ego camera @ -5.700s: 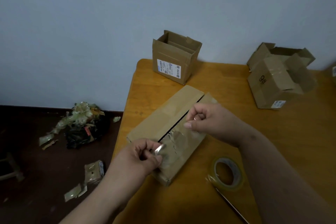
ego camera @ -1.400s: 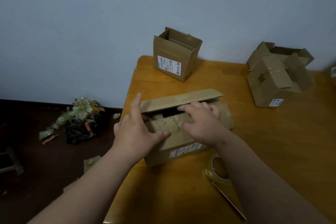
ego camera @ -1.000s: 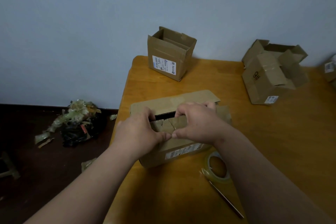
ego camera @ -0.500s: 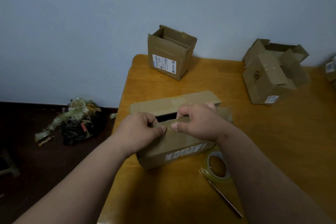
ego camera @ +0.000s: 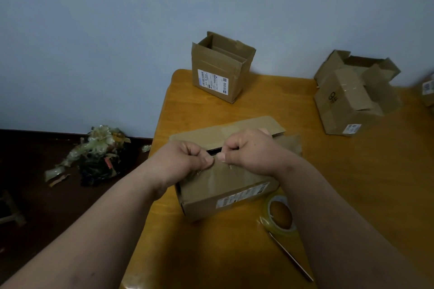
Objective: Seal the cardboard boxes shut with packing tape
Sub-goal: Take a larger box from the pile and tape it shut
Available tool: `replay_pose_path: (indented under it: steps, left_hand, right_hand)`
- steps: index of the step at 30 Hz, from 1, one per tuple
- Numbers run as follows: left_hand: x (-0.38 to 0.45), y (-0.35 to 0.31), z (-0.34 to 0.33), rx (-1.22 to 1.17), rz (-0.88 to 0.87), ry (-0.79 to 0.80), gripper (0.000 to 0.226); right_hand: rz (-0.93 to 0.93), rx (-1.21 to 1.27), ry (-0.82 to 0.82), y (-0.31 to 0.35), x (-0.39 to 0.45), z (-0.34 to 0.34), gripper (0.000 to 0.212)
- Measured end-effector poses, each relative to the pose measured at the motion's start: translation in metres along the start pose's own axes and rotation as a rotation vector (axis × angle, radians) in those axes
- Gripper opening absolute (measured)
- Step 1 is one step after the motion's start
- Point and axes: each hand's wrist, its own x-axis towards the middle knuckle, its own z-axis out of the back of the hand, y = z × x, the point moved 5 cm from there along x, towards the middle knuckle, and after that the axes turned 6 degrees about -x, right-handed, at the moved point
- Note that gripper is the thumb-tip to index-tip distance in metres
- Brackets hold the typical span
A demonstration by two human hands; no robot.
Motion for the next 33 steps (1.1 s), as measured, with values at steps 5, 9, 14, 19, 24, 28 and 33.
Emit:
replay_pose_path:
  steps: [5,9,14,19,24,28,33]
  left_hand:
    - [0.002,0.006,0.006,-0.070,0.008,0.005,0.028]
    - [-0.001,0.008,0.013,0.086,-0.053,0.034,0.033]
    - [0.000,0.019,0.026,0.257,-0.046,0.085,0.017]
    - [-0.002,0.033,0.031,-0.025,-0.065,0.156,0.025]
    - [0.002,0.036,0.036,-0.098,-0.073,0.177,0.029]
    - [0.001,0.036,0.039,-0.092,-0.078,0.208,0.053]
    - [-0.002,0.034,0.041,-0.052,-0.119,0.202,0.069]
  right_hand:
    - [0.009,0.091,-0.019,-0.003,0.003,0.002,0.033]
    - [-0.028,-0.049,0.108,-0.007,0.001,0.001,0.025]
    - [-0.062,-0.065,0.119,-0.019,0.004,-0.004,0.010]
    - [-0.032,0.142,0.135,-0.028,0.004,0.003,0.025]
    - [-0.121,0.198,0.095,-0.046,0.008,0.019,0.013]
    - [-0.082,0.176,0.043,-0.051,0.010,0.018,0.011]
    - [-0.109,0.218,-0.054,-0.057,0.007,0.019,0.021]
